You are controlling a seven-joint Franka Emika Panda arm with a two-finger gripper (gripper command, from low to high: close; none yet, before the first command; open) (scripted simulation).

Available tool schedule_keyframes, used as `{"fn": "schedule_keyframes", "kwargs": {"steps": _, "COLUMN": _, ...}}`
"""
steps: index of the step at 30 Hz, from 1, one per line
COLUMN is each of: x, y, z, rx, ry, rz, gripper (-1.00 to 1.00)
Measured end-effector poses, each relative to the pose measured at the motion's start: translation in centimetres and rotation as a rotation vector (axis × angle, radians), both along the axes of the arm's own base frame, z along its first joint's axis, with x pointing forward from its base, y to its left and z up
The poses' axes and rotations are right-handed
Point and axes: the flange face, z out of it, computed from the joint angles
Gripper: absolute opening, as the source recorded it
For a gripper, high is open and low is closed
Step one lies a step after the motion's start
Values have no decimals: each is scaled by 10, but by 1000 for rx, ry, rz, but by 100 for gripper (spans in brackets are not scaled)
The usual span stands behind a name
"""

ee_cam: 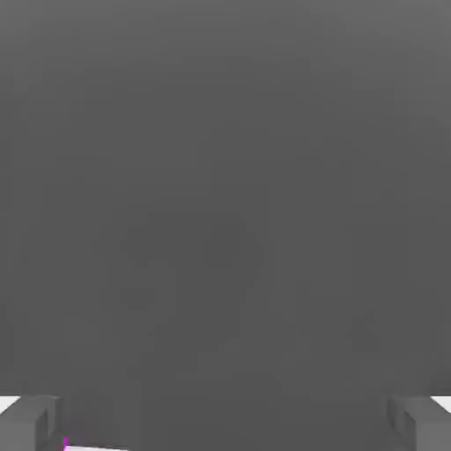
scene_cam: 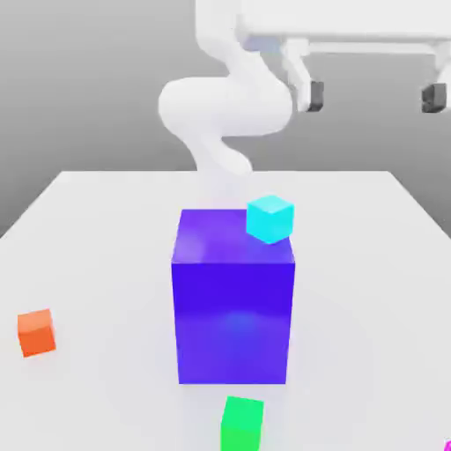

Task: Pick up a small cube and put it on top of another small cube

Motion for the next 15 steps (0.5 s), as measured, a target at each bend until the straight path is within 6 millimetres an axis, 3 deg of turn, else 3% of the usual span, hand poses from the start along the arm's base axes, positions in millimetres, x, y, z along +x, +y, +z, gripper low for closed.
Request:
{"fn": "schedule_keyframes", "kwargs": {"steps": 8, "x": 30, "y": 74, "z": -124, "rx": -18, "ry": 169, "rz": 59, "gripper": 0}}
{"fn": "schedule_keyframes", "kwargs": {"steps": 15, "x": 27, "y": 131, "z": -242, "rx": -30, "ry": 319, "rz": 100, "gripper": 0}}
